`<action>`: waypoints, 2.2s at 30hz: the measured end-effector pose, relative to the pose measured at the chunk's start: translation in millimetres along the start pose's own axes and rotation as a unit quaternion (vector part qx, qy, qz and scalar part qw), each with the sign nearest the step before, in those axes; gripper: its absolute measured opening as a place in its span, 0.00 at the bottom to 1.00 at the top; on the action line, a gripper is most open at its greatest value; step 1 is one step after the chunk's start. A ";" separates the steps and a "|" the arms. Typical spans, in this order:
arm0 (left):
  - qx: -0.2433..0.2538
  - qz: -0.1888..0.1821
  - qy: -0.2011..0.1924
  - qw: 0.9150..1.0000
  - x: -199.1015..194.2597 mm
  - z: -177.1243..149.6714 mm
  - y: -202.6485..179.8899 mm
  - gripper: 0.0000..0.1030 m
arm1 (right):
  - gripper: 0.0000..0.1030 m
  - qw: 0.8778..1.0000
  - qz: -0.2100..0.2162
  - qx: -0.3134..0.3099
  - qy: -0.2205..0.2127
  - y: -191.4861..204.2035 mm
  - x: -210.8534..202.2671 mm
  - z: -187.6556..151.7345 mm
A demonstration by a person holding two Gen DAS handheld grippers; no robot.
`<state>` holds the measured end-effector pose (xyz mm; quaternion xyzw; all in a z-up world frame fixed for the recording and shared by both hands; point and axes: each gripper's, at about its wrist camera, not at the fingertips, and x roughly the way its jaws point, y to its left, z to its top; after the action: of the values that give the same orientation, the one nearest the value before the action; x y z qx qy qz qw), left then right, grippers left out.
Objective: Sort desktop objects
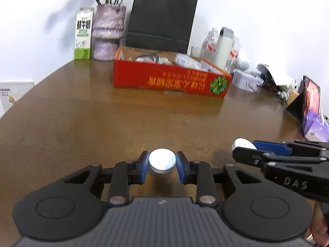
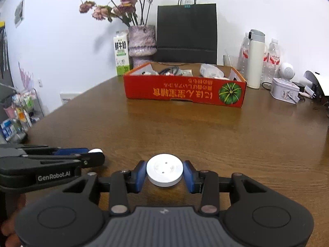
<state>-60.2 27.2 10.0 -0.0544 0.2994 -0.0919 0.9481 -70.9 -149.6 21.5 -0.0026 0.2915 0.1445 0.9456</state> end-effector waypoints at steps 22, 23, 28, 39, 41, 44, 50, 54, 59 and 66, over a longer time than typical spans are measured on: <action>0.003 0.018 0.039 0.999 219.2 235.8 36.8 0.28 | 0.37 0.994 0.060 0.073 0.062 -101.8 224.0 236.2; -0.011 0.010 0.051 0.999 230.4 237.5 40.4 0.28 | 0.37 0.993 0.055 0.072 0.069 -103.1 236.7 238.7; -0.034 0.017 0.053 0.998 261.9 240.1 46.9 0.60 | 0.43 0.990 0.048 0.061 0.114 -104.9 290.3 240.8; -0.050 0.037 0.039 0.997 222.5 242.5 53.7 0.81 | 0.60 0.996 0.001 0.056 0.071 -110.2 243.1 241.3; -0.050 0.045 0.018 0.998 196.8 229.8 47.6 0.84 | 0.62 0.996 -0.002 0.056 0.063 -106.9 219.8 230.5; -0.046 0.051 -0.013 0.998 146.6 195.5 35.3 0.93 | 0.70 0.998 0.004 0.049 0.041 -99.6 177.8 204.7; -0.022 0.047 -0.016 0.999 82.9 128.9 13.5 0.99 | 0.71 1.000 0.001 0.023 0.015 -71.8 106.1 136.1; -0.006 0.059 -0.014 0.998 50.0 79.7 7.1 1.00 | 0.73 1.000 -0.010 0.021 0.015 -58.5 70.6 92.8; 0.020 0.060 -0.005 0.998 23.8 32.9 5.0 1.00 | 0.79 0.999 -0.019 0.036 0.017 -44.7 33.7 40.8; 0.012 0.058 0.026 0.998 29.8 -1.7 2.8 1.00 | 0.83 0.997 -0.043 0.036 0.049 -27.9 27.5 -2.2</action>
<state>-36.8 23.7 -8.4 -0.0233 0.3258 -0.0419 0.9442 -42.8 -169.0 2.3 0.0121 0.3422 0.0925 0.9350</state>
